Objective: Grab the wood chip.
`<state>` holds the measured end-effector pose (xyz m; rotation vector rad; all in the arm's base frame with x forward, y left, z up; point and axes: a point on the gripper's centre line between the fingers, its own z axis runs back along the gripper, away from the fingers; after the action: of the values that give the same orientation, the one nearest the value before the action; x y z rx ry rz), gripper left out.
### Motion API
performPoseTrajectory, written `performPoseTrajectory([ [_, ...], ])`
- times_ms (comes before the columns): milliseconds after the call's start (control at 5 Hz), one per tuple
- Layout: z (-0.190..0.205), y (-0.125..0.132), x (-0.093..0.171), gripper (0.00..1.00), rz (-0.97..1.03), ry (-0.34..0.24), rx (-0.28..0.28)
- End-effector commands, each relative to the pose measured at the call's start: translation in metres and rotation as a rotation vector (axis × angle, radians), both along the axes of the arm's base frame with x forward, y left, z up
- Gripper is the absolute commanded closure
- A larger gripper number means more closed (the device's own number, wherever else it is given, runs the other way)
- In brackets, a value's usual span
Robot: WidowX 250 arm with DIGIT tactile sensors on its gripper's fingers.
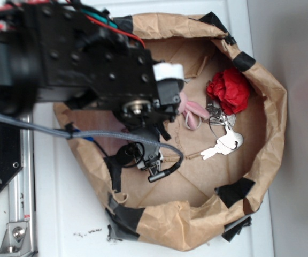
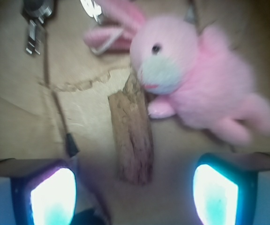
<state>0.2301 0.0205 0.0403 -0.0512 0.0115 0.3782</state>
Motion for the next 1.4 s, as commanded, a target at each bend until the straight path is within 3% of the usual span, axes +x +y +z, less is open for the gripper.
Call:
performPoseTrajectory([
  [0,-0.011,0.000,0.021,0.00,-0.025,-0.025,0.009],
  [200,-0.019,0.006,0.023,0.16,-0.019,-0.013,0.021],
  [400,-0.021,0.007,0.023,1.00,-0.010,-0.013,0.039],
  [1200,-0.015,0.007,0.020,1.00,-0.050,0.003,0.079],
])
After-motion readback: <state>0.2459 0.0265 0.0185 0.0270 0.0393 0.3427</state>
